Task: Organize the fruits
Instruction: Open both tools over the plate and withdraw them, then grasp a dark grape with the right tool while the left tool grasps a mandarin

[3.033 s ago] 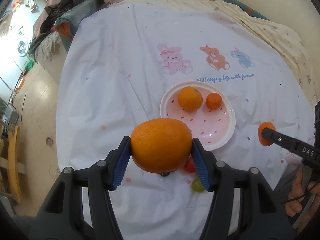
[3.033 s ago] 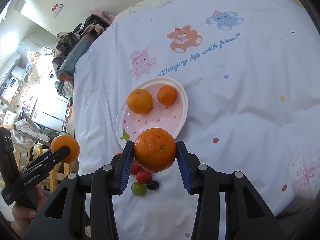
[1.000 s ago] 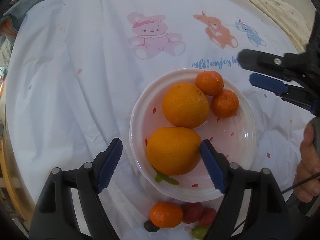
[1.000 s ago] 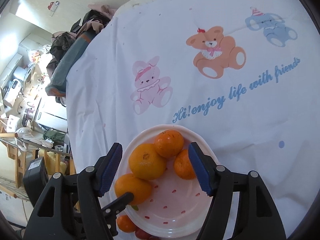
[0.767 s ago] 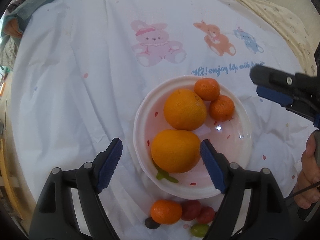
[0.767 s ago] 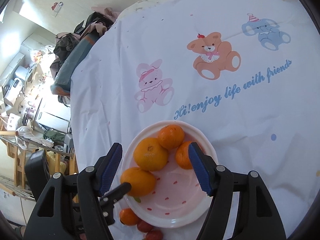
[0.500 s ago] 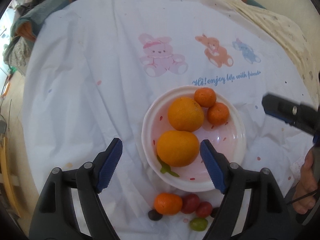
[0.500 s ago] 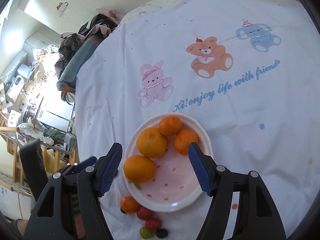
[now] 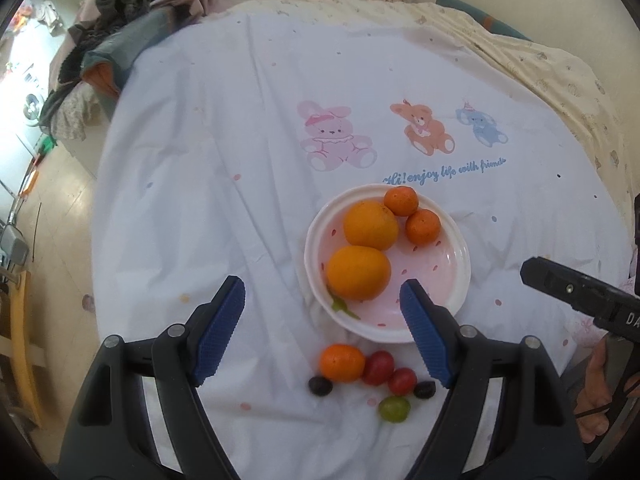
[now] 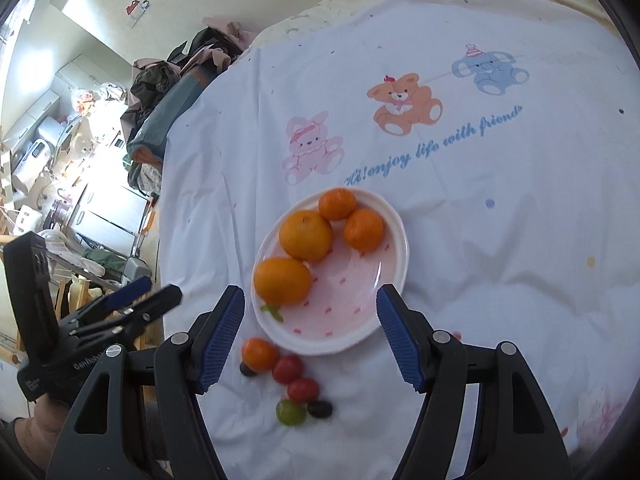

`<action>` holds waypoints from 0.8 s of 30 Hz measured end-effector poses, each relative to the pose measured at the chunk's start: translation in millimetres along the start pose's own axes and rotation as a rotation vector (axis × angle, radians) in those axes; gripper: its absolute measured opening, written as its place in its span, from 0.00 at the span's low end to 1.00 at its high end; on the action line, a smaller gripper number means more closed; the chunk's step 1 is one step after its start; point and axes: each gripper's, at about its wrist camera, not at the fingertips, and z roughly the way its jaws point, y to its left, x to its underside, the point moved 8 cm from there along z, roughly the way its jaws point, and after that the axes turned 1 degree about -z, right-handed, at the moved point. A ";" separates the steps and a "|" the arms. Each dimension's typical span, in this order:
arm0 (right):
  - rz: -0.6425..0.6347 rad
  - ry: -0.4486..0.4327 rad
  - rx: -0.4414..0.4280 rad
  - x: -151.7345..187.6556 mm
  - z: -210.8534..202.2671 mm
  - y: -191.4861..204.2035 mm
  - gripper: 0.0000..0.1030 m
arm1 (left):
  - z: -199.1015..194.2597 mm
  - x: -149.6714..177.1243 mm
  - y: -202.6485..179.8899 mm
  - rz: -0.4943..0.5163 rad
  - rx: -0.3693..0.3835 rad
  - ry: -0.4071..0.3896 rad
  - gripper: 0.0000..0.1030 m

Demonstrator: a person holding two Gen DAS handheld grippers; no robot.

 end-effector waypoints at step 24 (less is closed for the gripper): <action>0.065 0.041 0.045 51.1 -8.6 -11.5 0.82 | -15.6 57.6 41.0 -0.109 -0.090 -0.007 0.88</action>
